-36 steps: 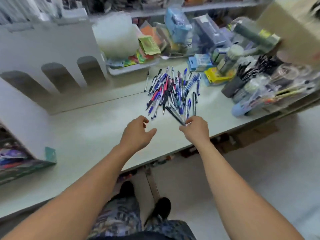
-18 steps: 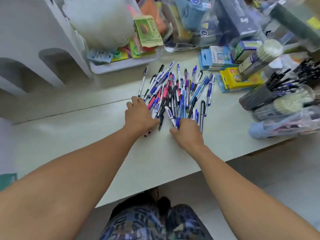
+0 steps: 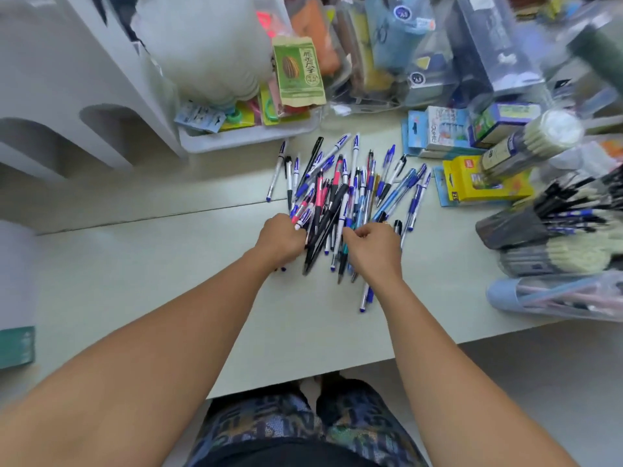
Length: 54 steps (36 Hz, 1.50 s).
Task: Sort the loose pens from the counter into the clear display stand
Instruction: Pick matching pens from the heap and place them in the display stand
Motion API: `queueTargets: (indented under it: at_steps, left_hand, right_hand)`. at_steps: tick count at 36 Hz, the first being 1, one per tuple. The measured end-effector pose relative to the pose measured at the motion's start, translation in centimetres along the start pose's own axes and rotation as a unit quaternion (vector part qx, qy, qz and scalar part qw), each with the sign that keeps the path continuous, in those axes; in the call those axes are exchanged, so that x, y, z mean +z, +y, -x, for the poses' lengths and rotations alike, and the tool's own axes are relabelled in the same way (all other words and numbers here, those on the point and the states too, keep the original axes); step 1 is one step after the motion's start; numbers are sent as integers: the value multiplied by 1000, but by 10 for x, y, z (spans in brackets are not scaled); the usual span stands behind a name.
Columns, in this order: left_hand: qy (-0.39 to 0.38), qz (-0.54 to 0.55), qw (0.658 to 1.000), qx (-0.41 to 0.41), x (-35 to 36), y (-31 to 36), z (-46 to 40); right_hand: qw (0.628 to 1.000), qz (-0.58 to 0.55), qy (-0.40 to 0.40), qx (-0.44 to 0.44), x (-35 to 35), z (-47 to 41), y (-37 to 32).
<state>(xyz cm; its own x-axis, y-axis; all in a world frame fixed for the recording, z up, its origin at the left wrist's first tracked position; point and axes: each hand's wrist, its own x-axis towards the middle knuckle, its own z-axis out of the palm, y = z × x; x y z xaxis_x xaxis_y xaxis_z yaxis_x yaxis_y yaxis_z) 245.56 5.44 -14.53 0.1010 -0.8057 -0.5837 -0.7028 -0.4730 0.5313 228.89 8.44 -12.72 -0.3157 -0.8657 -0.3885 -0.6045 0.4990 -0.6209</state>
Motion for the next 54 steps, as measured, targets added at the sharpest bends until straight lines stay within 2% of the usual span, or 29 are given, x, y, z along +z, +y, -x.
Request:
queueTargets:
  at_steps: [3,9,12,14,17,19,23,27,29,33,37,39,44,48,51,54]
  left_hand:
    - [-12,108,993,-48,4,-9,6]
    - [-67,280,954,-80,-10,-20,53]
    - [-110,397,904,-115,-24,-24,92]
    - [-143,465,864,-130,-34,-26,120]
    - [-170,508,834,-132,-45,-26,156]
    - [-177,517,828,-125,-52,-30,177]
    - [-179,538,817,-108,-72,-47,212]
    - [-148,607,777,-78,-94,-73,238]
    - [-118,637,759,-57,-103,-90,247]
    - [-53,636,769,-22,-122,-133,267]
    - [-5,575,818,-3,-154,-185,287]
    - [-7,561,828,15,-171,-210,296]
    - [8,547,836,47,-220,-280,325]
    - [27,527,847,62,-254,-331,342]
    - [36,531,843,74,-274,-358,347]
    - [23,551,830,85,-289,-375,349]
  right_hand:
    - [999,-25,-20,5,-3,8,8]
    - [995,-73,-64,-33,-9,30,4]
    - [986,-109,-115,-43,-18,40,-14]
    - [969,-168,-178,-26,-23,48,-34]
    - [916,-263,-303,-4,-25,62,-65]
    - [896,-258,-356,-58,-18,74,-82]
    - [876,-242,-380,-172,-2,107,-111]
    - [853,-242,-415,-207,22,148,-130]
    - [849,-233,-431,-196,36,168,-138]
    - [860,-225,-416,-192,62,204,-152]
    - [867,-196,-406,-213,93,242,-171]
    - [862,-211,-416,-199,113,266,-183]
    - [854,-250,-417,-183,174,339,-214]
    - [865,-258,-388,-184,208,385,-240]
    - [886,-248,-336,-203,224,404,-258]
    - [882,-252,-344,-204,234,419,-274]
